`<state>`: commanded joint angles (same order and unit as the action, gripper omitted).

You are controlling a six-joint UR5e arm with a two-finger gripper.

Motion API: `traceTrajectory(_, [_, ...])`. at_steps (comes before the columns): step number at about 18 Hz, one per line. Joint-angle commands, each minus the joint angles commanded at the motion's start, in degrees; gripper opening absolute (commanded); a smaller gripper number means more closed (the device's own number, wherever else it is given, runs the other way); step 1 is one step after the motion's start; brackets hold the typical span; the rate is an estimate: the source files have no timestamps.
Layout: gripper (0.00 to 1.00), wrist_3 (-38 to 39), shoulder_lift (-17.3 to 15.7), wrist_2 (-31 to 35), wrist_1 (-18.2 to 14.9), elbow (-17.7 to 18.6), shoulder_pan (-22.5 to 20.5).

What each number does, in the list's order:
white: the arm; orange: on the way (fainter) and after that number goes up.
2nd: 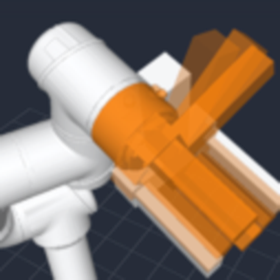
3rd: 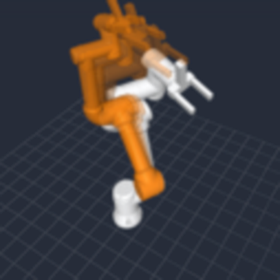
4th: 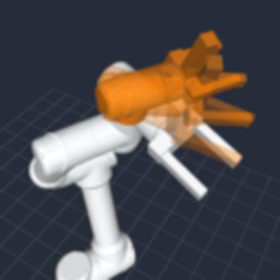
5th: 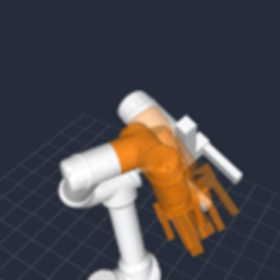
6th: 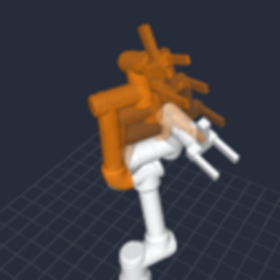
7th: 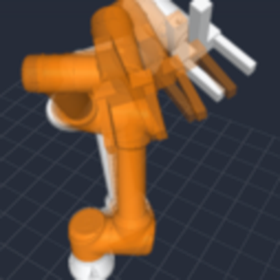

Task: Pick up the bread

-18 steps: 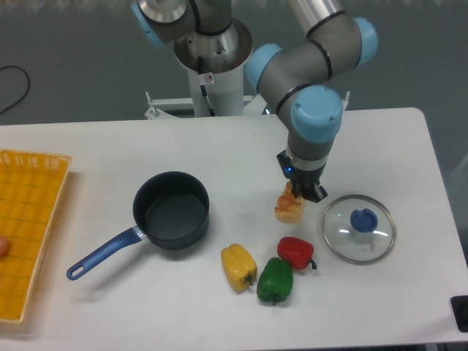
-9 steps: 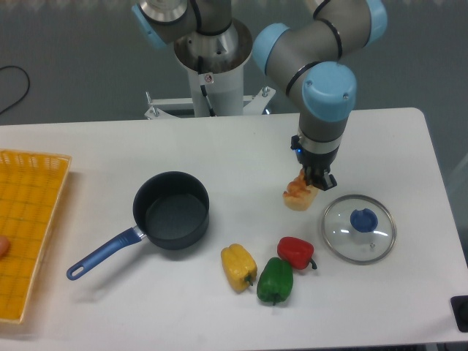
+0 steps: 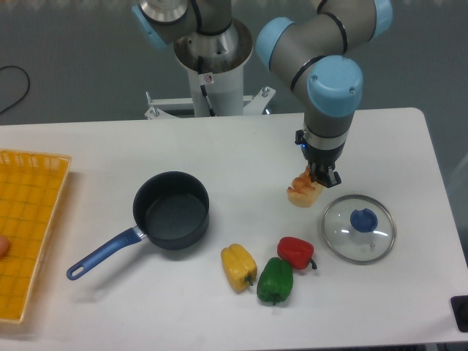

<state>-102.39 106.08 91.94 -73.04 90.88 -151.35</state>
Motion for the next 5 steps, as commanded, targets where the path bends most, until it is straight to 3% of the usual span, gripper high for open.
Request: traceTrajectory(5, [0.08,0.26,0.17,-0.62,0.17,0.0,-0.09])
